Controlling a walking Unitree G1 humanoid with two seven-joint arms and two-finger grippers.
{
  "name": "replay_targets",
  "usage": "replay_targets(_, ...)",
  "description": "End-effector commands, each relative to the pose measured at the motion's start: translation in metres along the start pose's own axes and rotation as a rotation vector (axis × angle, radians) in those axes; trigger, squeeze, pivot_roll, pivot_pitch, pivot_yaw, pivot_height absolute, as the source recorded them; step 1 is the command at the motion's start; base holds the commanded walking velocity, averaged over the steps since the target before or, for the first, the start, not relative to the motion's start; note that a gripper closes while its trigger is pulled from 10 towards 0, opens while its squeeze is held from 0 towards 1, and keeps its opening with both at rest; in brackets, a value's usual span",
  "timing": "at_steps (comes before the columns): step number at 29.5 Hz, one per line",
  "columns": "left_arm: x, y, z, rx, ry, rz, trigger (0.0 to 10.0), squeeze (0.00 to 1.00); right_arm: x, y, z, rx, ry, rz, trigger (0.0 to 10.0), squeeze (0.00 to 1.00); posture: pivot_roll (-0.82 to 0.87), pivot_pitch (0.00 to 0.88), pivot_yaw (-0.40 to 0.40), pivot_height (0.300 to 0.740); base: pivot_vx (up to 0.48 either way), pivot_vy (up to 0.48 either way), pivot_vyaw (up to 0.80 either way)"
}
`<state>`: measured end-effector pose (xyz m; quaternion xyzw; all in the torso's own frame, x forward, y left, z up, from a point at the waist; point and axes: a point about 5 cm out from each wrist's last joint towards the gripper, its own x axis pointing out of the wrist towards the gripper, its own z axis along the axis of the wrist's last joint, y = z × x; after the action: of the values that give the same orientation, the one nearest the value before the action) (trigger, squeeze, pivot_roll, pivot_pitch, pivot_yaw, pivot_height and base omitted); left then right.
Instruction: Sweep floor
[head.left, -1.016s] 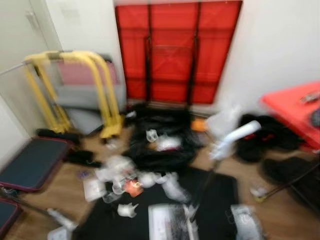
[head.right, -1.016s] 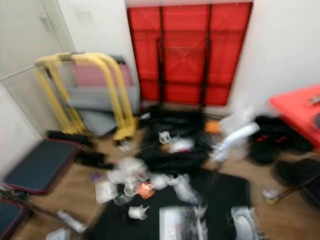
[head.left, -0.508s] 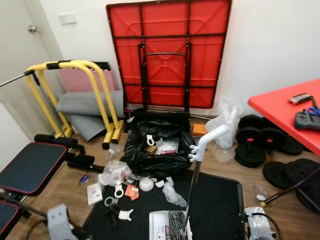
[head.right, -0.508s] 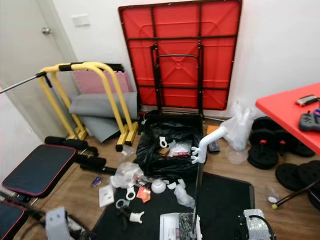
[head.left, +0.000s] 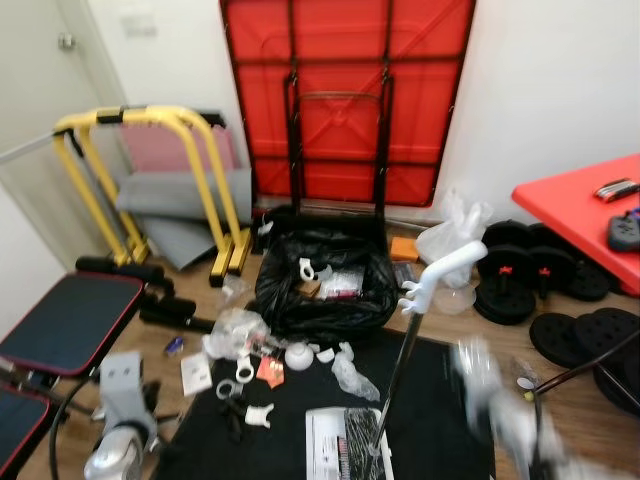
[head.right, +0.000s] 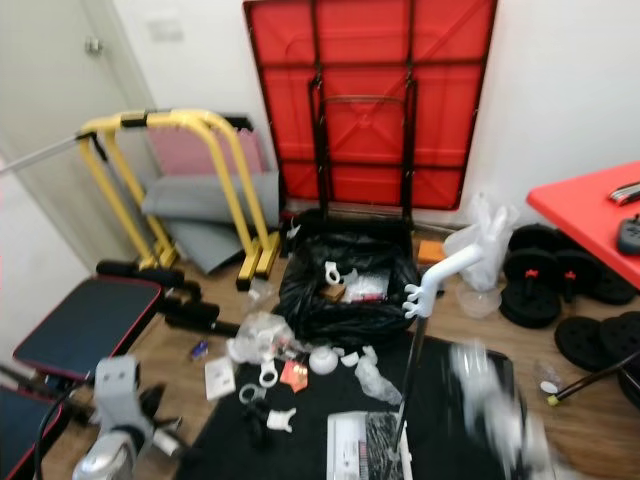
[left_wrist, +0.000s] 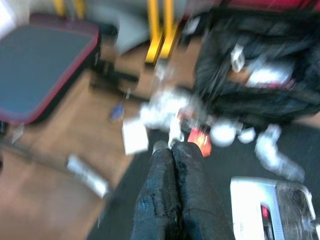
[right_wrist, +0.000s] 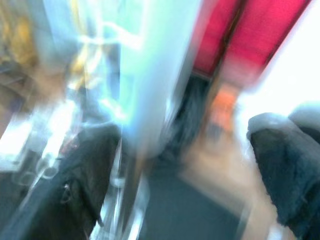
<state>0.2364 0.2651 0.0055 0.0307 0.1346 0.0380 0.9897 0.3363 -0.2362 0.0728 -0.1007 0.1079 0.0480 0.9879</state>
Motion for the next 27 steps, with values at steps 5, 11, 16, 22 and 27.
replay_targets(5,0.001,-0.036,0.050,0.030,-0.232,-0.204,10.0,0.00,-0.004,0.000,-0.015,0.103,0.069,-0.053,10.0,0.00,-0.12,0.000,-0.023,0.740,0.000,0.000,0.00)
replay_targets(11,-0.005,-0.064,0.067,0.060,-0.307,-0.307,10.0,0.00,-0.002,0.017,-0.016,0.088,0.069,0.084,10.0,0.00,-0.12,0.000,-0.026,0.740,0.000,0.000,0.00)
replay_targets(16,-0.007,-0.065,0.067,0.056,-0.308,-0.306,10.0,0.00,-0.005,0.018,-0.022,0.092,0.093,0.089,10.0,0.00,-0.13,0.000,-0.026,0.740,0.000,0.000,0.00)
replay_targets(22,-0.011,-0.060,0.071,0.056,-0.300,-0.289,10.0,0.00,-0.006,0.014,-0.024,0.092,0.104,0.070,10.0,0.00,-0.13,0.000,-0.023,0.740,0.000,0.000,0.00)
replay_targets(27,-0.016,-0.060,0.075,0.045,-0.297,-0.294,10.0,0.00,-0.005,0.016,-0.024,0.093,0.110,0.084,10.0,0.00,-0.13,0.000,-0.025,0.740,0.000,0.000,0.00)
